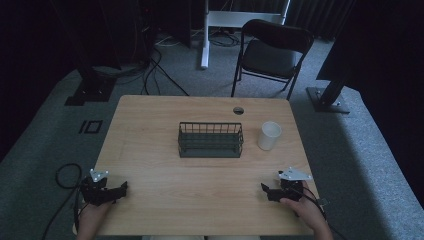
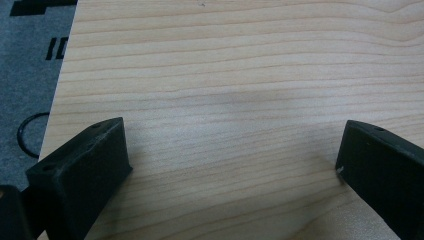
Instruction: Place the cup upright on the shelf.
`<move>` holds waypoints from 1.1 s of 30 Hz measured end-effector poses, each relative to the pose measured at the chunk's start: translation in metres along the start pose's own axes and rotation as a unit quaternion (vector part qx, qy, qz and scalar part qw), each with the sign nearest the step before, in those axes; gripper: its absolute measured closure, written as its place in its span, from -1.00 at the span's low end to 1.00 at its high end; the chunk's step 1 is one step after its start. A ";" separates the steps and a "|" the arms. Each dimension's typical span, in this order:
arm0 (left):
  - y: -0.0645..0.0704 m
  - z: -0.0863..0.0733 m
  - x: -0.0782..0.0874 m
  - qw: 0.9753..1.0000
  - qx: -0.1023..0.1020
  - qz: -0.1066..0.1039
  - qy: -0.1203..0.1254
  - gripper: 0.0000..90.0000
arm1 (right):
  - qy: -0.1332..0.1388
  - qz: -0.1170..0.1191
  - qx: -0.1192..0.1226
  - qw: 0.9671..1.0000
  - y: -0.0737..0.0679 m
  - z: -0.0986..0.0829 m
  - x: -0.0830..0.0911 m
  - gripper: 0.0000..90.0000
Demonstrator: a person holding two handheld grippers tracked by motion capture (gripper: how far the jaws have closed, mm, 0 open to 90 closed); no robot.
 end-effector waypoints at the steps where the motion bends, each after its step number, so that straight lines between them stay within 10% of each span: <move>1: 0.000 0.000 0.000 1.000 0.000 0.000 0.000 -0.98 | 0.001 -0.001 -0.004 1.000 0.001 0.001 0.000 -0.76; 33: 0.000 0.000 0.000 1.000 0.001 0.000 0.000 -0.98 | 0.042 -0.064 -0.086 0.993 0.037 0.042 -0.025 -0.75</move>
Point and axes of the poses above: each handheld gripper's, and its own axes: x roughly backward along the jaws, z roughly out of its top, y roughly to its right, the point moved 6 cm from there along -x, roughly forward along the jaws, and after that the axes turned 8 degrees about -z, right-handed, at the moved point
